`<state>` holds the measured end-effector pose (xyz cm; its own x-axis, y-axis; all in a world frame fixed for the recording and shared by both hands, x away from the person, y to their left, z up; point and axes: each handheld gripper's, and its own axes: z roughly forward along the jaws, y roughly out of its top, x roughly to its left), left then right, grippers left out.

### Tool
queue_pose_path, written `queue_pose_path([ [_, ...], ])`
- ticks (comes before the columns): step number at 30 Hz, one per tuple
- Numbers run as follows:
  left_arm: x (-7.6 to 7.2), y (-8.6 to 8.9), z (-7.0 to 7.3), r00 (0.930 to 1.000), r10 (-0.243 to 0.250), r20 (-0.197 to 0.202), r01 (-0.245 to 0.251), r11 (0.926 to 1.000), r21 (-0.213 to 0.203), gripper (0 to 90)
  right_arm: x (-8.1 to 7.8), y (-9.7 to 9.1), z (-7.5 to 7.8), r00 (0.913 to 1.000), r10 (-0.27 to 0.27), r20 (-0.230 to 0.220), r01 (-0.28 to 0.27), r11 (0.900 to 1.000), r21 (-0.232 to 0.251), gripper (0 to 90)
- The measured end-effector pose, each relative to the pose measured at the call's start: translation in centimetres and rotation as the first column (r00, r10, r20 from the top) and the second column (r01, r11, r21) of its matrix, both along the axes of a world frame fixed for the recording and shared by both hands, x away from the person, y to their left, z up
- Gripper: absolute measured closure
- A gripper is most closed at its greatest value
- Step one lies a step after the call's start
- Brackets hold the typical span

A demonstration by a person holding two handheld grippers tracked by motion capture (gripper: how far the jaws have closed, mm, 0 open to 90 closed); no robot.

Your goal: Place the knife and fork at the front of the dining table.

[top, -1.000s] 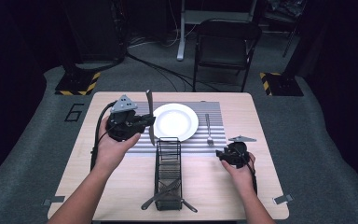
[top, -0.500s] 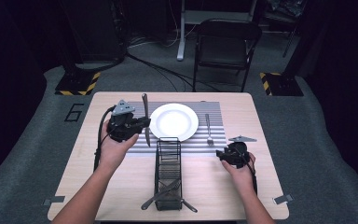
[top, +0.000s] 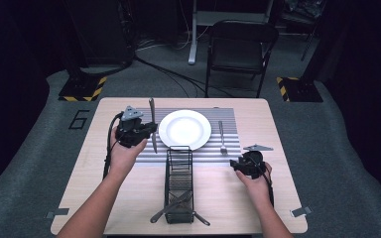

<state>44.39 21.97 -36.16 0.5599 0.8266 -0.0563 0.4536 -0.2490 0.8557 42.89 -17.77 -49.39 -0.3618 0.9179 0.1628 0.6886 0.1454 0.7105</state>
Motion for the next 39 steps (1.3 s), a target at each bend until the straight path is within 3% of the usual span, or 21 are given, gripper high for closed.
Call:
queue_pose_path([
  [10, 1.1, 1.7, -2.6, 0.9981, 0.059, -0.020, -0.058, 0.9982, 0.013, 82.5, 0.0, 0.0, -0.1, 1.0000, 0.005, 0.003, -0.005, 1.0000, -0.002, 55.8],
  [18, 1.5, 3.3, -4.6, 0.9927, 0.110, -0.050, -0.109, 0.9940, 0.009, 82.5, 0.0, 0.0, -0.1, 1.0000, 0.006, 0.004, -0.006, 1.0000, -0.001, 55.8],
  [30, 2.2, 4.9, -6.5, 0.9850, 0.162, -0.060, -0.162, 0.9868, -0.003, 82.6, 0.0, 0.2, -0.2, 1.0000, 0.007, -0.005, -0.007, 1.0000, -0.004, 55.8],
  [35, 3.2, 4.6, -7.7, 0.9771, 0.205, -0.058, -0.202, 0.9778, 0.056, 82.7, 0.0, 0.3, -0.3, 0.9999, 0.007, -0.012, -0.007, 1.0000, 0.001, 55.9],
  [39, 4.0, 4.5, -8.6, 0.9702, 0.235, -0.061, -0.231, 0.9711, 0.061, 82.6, 0.1, 0.1, -0.4, 0.9999, 0.008, -0.014, -0.008, 0.9999, 0.010, 55.9],
])
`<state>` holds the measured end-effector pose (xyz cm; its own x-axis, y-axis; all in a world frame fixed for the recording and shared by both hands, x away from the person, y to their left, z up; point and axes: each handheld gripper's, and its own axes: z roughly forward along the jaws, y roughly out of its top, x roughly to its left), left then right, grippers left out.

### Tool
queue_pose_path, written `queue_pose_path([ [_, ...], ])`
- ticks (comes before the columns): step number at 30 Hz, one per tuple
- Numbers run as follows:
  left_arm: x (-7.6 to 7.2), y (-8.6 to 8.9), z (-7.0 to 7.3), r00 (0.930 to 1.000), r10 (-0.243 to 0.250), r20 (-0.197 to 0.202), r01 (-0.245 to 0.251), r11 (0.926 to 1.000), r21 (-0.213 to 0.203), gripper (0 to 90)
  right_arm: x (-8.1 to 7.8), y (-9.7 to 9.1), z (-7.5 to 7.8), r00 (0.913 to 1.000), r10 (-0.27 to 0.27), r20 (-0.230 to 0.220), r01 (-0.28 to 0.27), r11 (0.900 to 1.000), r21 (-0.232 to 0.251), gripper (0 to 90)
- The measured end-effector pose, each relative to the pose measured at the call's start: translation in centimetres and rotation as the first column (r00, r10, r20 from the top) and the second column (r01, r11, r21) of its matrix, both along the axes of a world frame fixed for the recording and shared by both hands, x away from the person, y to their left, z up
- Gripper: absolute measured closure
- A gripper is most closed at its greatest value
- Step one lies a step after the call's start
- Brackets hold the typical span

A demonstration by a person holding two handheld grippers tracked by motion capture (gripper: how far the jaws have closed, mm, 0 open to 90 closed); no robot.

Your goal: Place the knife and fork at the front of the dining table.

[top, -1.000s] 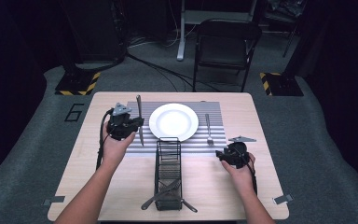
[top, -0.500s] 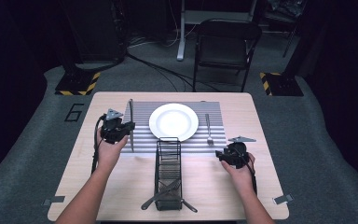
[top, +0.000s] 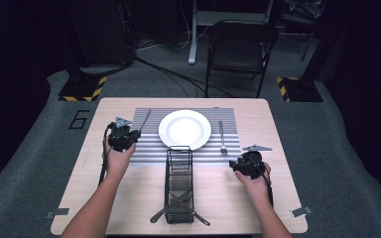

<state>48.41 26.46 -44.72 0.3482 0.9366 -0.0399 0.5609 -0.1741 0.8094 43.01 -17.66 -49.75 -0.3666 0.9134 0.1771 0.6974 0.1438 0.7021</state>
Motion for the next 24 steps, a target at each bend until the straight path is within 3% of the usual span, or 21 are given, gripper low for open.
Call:
queue_pose_path([
  [6, 0.9, -0.1, -0.9, 0.9990, 0.043, -0.017, -0.043, 0.9974, -0.058, 82.6, 0.1, -0.1, -0.1, 1.0000, -0.003, -0.007, 0.003, 1.0000, 0.003, 55.8],
  [11, 1.7, -0.5, -1.1, 0.9967, 0.069, -0.043, -0.071, 0.9962, -0.051, 82.6, 0.0, -0.1, -0.1, 1.0000, -0.003, -0.006, 0.003, 1.0000, 0.002, 55.9],
  [17, 2.7, -1.1, -0.9, 0.9919, 0.111, -0.061, -0.115, 0.9906, -0.074, 82.6, 0.1, -0.2, -0.1, 0.9999, -0.008, -0.008, 0.008, 0.9999, 0.009, 55.9],
  [22, 3.6, -1.7, -0.7, 0.9880, 0.132, -0.081, -0.136, 0.9895, -0.050, 82.6, 0.1, -0.3, 0.1, 1.0000, -0.005, -0.002, 0.005, 0.9999, 0.011, 55.8],
  [24, 4.0, -2.0, -0.7, 0.9856, 0.146, -0.085, -0.151, 0.9867, -0.060, 82.6, 0.1, -0.4, 0.0, 1.0000, 0.000, 0.006, 0.000, 1.0000, 0.009, 55.8],
])
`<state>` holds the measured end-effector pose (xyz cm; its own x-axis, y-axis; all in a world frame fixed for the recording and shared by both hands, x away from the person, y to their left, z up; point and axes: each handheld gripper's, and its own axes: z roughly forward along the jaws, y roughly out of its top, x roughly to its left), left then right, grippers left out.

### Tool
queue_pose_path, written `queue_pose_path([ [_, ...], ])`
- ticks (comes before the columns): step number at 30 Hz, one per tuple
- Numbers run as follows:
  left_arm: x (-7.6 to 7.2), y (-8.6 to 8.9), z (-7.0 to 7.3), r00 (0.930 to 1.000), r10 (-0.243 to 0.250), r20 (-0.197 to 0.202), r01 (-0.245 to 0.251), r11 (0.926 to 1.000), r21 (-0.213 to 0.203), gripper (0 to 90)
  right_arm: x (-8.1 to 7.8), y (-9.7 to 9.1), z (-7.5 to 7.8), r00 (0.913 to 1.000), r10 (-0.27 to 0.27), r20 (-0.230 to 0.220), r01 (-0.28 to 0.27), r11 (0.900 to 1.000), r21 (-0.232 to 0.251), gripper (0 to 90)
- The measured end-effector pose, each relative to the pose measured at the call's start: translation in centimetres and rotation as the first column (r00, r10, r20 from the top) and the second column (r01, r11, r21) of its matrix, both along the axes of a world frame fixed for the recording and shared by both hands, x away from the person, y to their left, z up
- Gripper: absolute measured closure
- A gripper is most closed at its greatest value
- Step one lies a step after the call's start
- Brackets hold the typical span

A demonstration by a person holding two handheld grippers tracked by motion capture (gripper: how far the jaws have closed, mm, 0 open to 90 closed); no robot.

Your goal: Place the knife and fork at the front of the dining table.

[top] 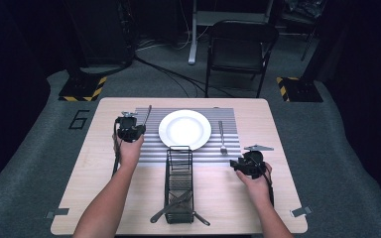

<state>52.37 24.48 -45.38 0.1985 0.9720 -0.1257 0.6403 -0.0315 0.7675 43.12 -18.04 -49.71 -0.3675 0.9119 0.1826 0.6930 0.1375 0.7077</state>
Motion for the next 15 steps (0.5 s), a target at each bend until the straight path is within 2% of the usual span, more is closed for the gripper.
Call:
queue_pose_path([
  [3, 0.6, -0.3, 0.1, 0.9999, 0.012, -0.009, -0.012, 0.9998, 0.015, 82.6, 0.0, 0.0, 0.0, 1.0000, -0.004, -0.004, 0.004, 1.0000, 0.002, 55.8],
  [6, 1.2, -0.6, -0.1, 0.9994, 0.033, -0.004, -0.033, 0.9994, 0.012, 82.6, 0.0, 0.0, 0.0, 1.0000, -0.002, -0.001, 0.002, 1.0000, 0.004, 55.8],
  [12, 2.2, -0.8, -1.4, 0.9955, 0.090, -0.030, -0.090, 0.9960, 0.001, 82.6, 0.0, -0.1, 0.0, 1.0000, -0.003, -0.004, 0.003, 0.9999, 0.012, 55.8],
  [15, 2.6, -0.9, -2.1, 0.9943, 0.095, -0.048, -0.095, 0.9954, 0.014, 82.6, 0.0, -0.1, 0.0, 0.9999, -0.010, -0.007, 0.010, 0.9998, 0.018, 55.8],
])
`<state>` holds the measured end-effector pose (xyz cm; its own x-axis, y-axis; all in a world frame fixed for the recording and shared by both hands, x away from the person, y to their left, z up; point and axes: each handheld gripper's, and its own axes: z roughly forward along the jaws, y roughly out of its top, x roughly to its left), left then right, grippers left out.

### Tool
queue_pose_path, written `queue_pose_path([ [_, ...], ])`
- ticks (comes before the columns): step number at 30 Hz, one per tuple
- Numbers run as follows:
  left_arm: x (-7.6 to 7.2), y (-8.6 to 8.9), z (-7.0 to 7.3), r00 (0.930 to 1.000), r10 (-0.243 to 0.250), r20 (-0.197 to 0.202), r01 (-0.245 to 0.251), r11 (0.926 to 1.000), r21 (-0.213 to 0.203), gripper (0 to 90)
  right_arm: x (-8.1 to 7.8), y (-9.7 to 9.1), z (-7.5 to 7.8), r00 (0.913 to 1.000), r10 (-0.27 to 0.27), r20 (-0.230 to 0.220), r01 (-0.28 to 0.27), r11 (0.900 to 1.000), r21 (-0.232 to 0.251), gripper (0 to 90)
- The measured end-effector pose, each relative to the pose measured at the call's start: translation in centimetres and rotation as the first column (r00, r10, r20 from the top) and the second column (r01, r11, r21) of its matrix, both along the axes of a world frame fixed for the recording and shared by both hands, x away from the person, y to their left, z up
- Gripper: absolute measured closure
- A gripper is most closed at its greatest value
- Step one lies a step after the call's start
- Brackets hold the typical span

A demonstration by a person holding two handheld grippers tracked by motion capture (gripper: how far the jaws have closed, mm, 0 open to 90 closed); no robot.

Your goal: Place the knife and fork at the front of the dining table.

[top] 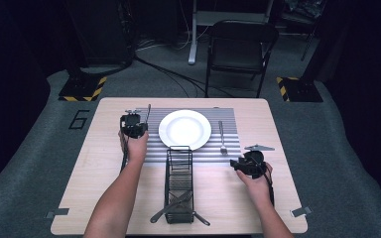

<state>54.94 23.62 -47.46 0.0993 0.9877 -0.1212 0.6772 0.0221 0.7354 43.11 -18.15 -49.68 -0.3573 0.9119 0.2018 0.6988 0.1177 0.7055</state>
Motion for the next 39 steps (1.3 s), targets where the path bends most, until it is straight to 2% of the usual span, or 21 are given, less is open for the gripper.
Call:
queue_pose_path([
  [5, 0.5, -0.2, -0.9, 0.9995, 0.025, -0.017, -0.026, 0.9995, -0.021, 82.6, 0.0, 0.0, 0.0, 1.0000, 0.000, 0.003, 0.000, 1.0000, 0.003, 55.8],
  [8, 0.8, -0.4, -1.3, 0.9989, 0.041, -0.024, -0.042, 0.9990, -0.015, 82.6, 0.0, 0.0, 0.0, 1.0000, 0.001, 0.001, -0.001, 1.0000, 0.006, 55.8],
  [12, 1.1, -0.6, -1.9, 0.9972, 0.061, -0.043, -0.062, 0.9977, -0.027, 82.6, -0.1, 0.1, 0.0, 1.0000, 0.002, -0.006, -0.002, 1.0000, 0.009, 55.9],
  [15, 1.2, -0.9, -2.3, 0.9963, 0.065, -0.056, -0.066, 0.9977, -0.014, 82.6, -0.1, 0.1, 0.0, 1.0000, 0.003, -0.005, -0.003, 0.9999, 0.011, 55.8],
  [27, 1.7, -1.5, -3.4, 0.9921, 0.091, -0.087, -0.092, 0.9957, -0.011, 82.5, -0.2, 0.1, 0.0, 1.0000, 0.008, -0.001, -0.008, 0.9998, 0.020, 55.8],
  [31, 1.8, -1.5, -3.6, 0.9933, 0.083, -0.080, -0.083, 0.9966, 0.005, 82.5, -0.2, 0.1, 0.0, 1.0000, 0.010, -0.001, -0.010, 0.9998, 0.019, 55.8],
  [36, 2.0, -1.3, -3.8, 0.9933, 0.094, -0.068, -0.095, 0.9954, -0.012, 82.4, -0.1, 0.1, 0.0, 1.0000, 0.010, 0.000, -0.010, 0.9997, 0.021, 55.9],
  [39, 2.1, -1.4, -3.8, 0.9940, 0.090, -0.062, -0.090, 0.9959, -0.006, 82.4, -0.1, 0.1, -0.1, 0.9999, 0.011, -0.001, -0.011, 0.9997, 0.021, 55.8],
])
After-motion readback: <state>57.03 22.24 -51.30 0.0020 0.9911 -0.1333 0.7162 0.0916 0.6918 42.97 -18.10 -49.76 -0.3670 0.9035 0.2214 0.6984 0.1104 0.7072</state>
